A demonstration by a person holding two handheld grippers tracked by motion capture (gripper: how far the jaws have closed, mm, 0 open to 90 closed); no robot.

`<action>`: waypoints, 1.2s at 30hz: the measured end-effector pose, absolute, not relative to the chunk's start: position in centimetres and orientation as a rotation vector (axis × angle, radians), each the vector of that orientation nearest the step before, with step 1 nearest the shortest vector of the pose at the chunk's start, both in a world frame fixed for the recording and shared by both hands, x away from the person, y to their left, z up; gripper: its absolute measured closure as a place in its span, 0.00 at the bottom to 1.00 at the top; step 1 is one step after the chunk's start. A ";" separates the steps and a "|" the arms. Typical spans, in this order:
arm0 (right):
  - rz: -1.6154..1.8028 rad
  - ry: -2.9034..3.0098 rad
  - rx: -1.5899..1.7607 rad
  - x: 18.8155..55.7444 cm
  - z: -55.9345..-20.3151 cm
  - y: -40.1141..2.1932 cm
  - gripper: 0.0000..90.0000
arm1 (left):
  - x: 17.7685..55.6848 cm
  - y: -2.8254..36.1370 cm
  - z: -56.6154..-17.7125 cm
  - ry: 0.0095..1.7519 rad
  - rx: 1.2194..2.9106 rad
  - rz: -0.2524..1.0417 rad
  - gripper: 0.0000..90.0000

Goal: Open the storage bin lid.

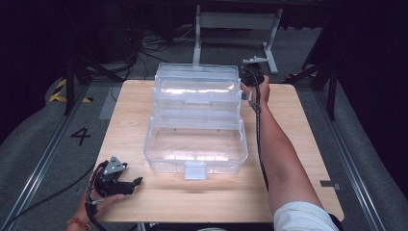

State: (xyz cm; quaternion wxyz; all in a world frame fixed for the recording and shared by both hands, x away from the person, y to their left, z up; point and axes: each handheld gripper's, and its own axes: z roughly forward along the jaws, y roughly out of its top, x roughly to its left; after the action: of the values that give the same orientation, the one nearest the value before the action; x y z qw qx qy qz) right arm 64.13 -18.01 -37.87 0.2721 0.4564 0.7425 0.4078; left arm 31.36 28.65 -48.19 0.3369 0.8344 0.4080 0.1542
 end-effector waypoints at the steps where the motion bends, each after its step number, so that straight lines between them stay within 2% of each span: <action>1: 1.096 1.999 1.230 64.1 -37.9 -18.0 0.89 | 31.3 28.6 -48.2 1.067 2.171 0.399 0.21; 20: 1.059 2.029 1.193 63.4 -37.3 -18.2 0.88 | 31.4 28.6 -48.2 1.067 2.173 0.405 0.21; 36: 1.033 2.035 1.076 60.3 -35.1 -19.5 0.90 | 31.5 28.6 -48.2 1.066 2.178 0.413 0.21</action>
State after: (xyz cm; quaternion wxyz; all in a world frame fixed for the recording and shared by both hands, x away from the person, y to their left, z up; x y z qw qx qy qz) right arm 60.27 -19.52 -35.08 0.3042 0.4061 0.7684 0.3900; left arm 31.46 28.62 -48.15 0.3344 0.8345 0.4085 0.1582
